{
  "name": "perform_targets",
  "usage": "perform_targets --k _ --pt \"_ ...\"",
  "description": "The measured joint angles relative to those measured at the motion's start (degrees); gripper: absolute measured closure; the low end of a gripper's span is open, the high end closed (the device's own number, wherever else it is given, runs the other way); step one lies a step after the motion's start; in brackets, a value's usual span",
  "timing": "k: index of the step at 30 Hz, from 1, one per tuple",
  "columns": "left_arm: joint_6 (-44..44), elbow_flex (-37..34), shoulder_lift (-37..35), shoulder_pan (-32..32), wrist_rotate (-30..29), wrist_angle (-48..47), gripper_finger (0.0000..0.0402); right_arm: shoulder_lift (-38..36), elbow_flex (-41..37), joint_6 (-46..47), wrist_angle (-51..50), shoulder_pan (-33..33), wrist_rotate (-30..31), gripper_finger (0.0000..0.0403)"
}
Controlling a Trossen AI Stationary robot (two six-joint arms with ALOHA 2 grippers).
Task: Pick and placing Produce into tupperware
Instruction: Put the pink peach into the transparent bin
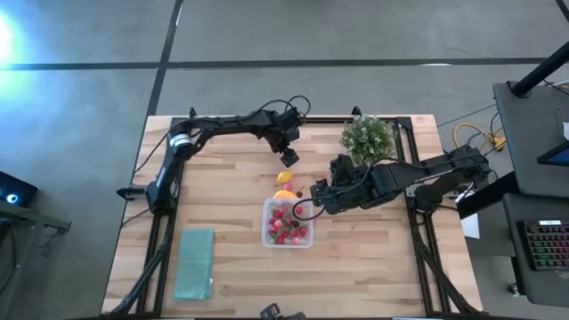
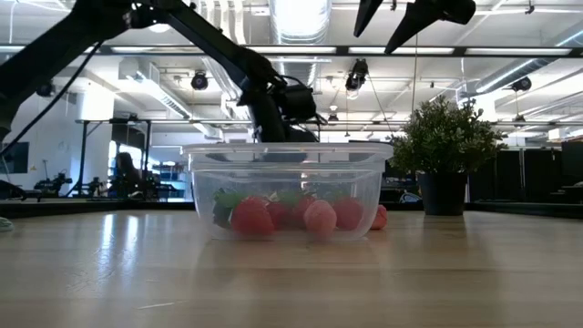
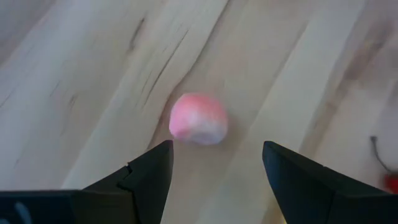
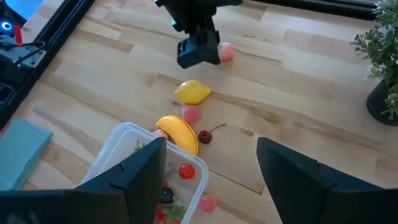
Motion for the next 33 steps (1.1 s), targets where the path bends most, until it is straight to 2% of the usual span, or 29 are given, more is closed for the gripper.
perform_targets --k 9,25,33 --pt "0.04 3.81 2.2 0.56 -1.29 0.7 0.0169 0.04 -0.04 0.0 -0.07 0.02 1.36 0.016" --pt "1.16 3.83 4.2 0.63 -2.42 0.15 0.017 0.04 -0.04 -0.06 -0.93 0.01 1.97 0.0163" --pt "1.48 3.51 4.32 0.63 -4.58 0.67 0.0227 0.04 -0.04 -0.26 -0.94 0.0 2.43 0.0163"
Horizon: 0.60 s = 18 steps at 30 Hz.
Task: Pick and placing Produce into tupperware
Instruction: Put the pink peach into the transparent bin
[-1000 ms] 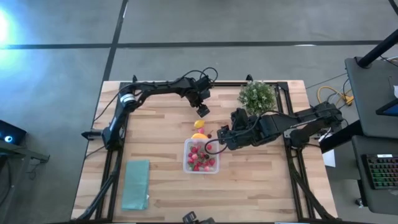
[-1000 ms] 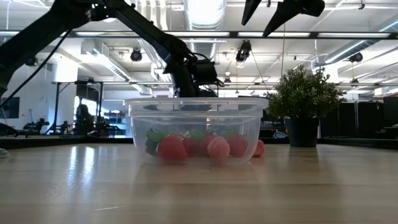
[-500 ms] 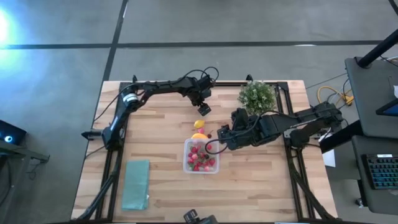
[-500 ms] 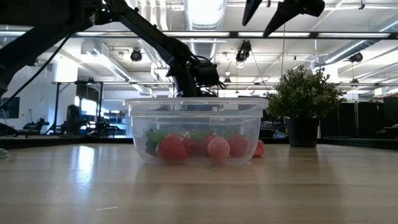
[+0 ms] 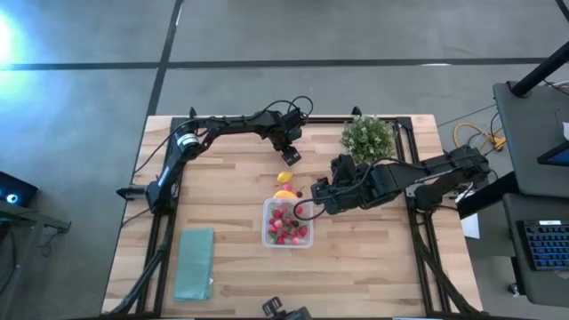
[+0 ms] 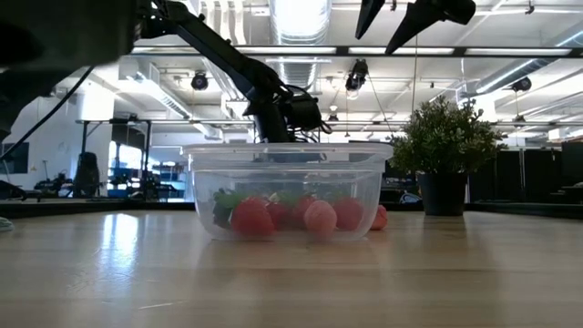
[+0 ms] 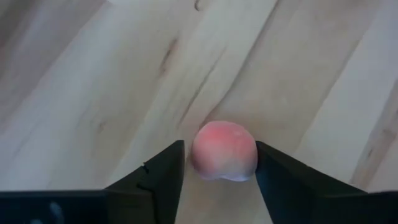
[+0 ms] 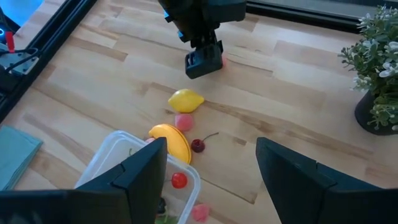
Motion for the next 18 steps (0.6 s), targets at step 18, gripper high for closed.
perform_targets --k 18 --pt "8.29 0.79 -4.93 -0.72 -2.05 -2.05 0.0282 0.02 0.0 -1.14 0.0 0.0 0.02 0.0167"
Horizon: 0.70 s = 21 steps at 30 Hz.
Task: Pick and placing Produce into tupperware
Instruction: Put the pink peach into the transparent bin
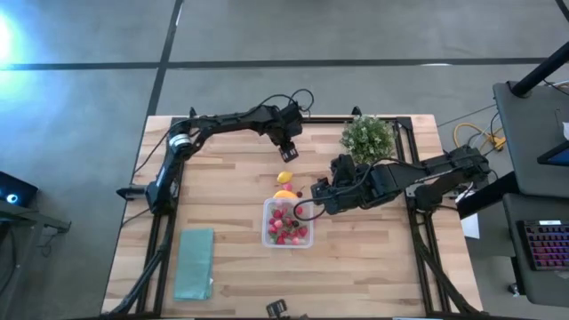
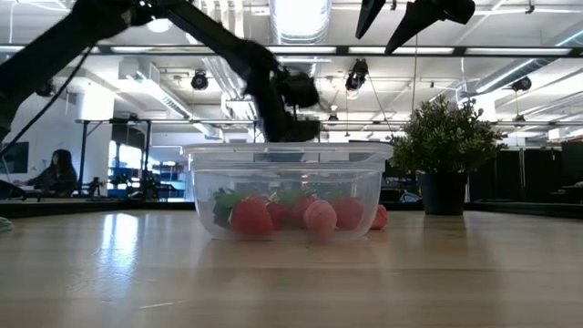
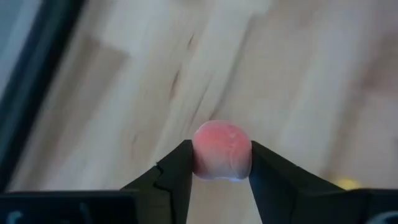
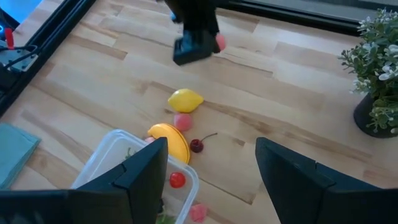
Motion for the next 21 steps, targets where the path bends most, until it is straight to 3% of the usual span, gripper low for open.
perform_targets --k 3,9,21 --pt "1.06 -0.05 -4.97 -1.49 1.62 -0.03 0.0284 0.0 0.0 -0.85 -0.08 0.01 0.0 0.0167" --pt "1.64 -1.38 -15.27 -6.13 10.44 -1.6 0.0285 0.0 -0.02 -4.17 -0.48 0.0 0.0 0.0167" --pt "-12.57 -18.79 -27.8 -24.49 9.51 -0.77 0.0285 -1.08 -0.02 -22.52 -6.54 0.85 -1.9 0.0167"
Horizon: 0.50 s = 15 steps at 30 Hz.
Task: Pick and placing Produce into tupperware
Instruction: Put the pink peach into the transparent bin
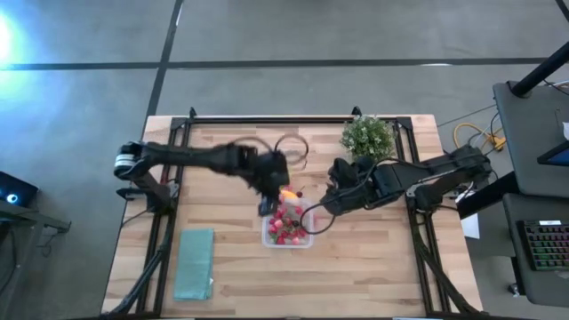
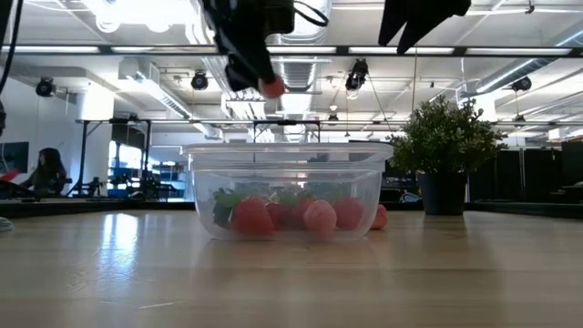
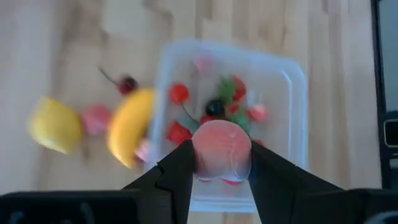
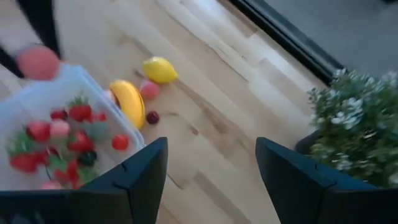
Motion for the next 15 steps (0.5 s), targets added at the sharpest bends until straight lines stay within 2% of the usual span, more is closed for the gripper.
perform_targets --k 3,10,15 --pt "-4.18 -5.19 -0.51 -3.2 -1.5 3.12 0.0285 -1.33 0.0 -2.18 -1.89 0.8 -0.19 0.0167" --pt "-15.43 -14.93 1.13 -5.92 -2.26 18.63 0.0283 -6.2 -0.09 -0.3 -5.49 2.67 -3.09 0.0167" --pt "-18.81 -16.18 1.11 -6.46 -9.22 22.38 0.0249 -8.46 -0.35 1.04 -8.36 6.27 -4.89 0.0167"
